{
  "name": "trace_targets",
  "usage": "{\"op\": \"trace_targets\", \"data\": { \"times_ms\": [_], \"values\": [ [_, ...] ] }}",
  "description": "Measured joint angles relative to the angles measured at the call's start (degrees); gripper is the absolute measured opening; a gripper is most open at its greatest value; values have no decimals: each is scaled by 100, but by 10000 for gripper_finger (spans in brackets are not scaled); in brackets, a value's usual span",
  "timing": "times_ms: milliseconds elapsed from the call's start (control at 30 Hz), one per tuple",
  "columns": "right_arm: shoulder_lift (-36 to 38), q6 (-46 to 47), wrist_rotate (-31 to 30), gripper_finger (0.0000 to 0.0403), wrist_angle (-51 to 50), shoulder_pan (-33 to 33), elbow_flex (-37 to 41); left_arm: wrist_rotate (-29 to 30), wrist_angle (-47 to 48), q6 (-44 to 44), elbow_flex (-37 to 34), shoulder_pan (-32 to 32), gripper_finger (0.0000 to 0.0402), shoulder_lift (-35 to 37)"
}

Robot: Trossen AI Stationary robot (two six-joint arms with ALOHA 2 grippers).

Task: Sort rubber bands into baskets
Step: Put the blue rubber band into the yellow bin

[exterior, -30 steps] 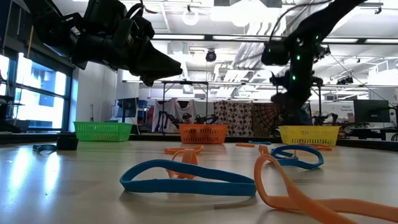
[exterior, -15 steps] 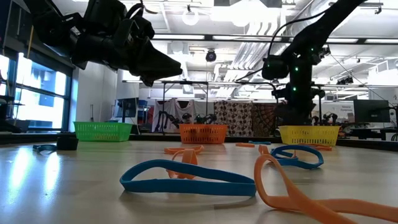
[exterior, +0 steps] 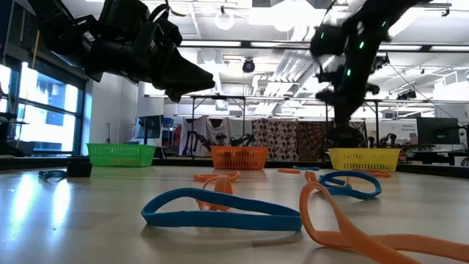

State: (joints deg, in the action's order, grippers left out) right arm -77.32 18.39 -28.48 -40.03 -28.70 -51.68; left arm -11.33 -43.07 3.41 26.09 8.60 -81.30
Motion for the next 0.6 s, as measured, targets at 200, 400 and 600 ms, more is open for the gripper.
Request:
{"op": "trace_targets", "data": {
  "times_ms": [200,400,600],
  "values": [
    [448,959,1,16,-258,1477,0,0,0,-7,0,0,115,0],
    [352,2396,229,4,-322,3195,0,0,4,-6,0,-2,115,0],
    [115,4595,849,1,-336,4834,0,0,33,-36,0,0,115,0]
  ]
}}
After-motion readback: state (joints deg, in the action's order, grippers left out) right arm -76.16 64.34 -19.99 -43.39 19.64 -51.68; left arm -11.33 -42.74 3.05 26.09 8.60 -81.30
